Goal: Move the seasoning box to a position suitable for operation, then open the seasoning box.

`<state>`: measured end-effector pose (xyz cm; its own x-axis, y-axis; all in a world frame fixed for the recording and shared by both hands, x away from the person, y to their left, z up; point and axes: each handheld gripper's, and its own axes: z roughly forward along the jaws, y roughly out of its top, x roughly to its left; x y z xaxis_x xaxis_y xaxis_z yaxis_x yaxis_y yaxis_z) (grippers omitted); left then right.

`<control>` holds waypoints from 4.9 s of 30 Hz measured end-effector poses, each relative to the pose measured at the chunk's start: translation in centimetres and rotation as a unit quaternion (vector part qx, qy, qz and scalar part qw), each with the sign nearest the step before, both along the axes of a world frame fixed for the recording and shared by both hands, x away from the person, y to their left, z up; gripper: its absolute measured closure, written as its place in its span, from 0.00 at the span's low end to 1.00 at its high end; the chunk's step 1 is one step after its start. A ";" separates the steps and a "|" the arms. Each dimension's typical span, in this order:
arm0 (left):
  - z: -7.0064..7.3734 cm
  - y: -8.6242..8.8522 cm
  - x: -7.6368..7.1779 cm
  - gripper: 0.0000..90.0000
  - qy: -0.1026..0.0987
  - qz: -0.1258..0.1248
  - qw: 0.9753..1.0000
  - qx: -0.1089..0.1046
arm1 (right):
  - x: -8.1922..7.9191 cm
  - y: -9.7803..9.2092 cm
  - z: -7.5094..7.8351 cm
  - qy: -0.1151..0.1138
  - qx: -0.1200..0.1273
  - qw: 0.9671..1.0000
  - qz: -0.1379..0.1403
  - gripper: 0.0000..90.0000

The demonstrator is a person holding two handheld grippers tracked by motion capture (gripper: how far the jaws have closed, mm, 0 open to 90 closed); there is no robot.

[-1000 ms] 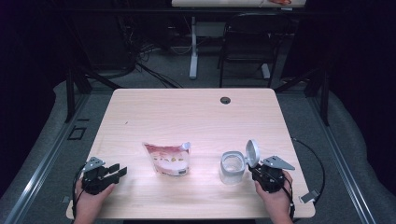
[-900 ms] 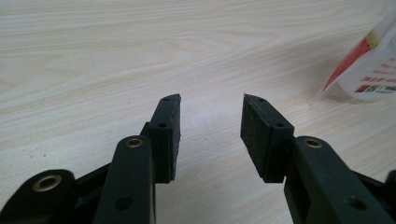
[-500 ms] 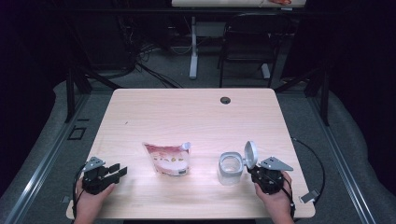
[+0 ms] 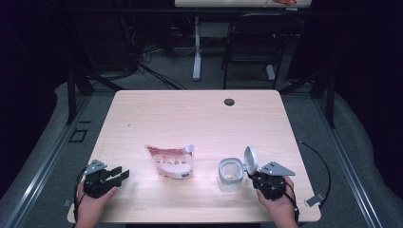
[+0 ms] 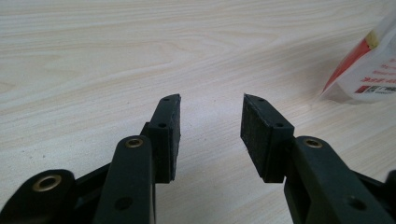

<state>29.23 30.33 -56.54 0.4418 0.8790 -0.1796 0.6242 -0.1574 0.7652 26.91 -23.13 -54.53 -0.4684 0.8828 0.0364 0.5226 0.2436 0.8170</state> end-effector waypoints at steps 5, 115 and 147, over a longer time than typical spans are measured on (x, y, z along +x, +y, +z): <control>0.0 0.0 0.0 0.65 0.000 0.000 1.000 -0.001 | -0.1 -0.6 0.0 0.006 0.019 1.000 -0.009 0.80; 3.9 -2.5 -1.7 0.73 -0.042 -0.047 0.998 0.007 | -1.1 -3.1 3.7 -0.060 0.075 0.995 -0.012 0.68; 10.8 -5.0 -0.2 0.64 -0.048 -0.076 0.996 -0.020 | -1.4 -0.2 10.1 -0.091 0.067 0.992 0.053 0.69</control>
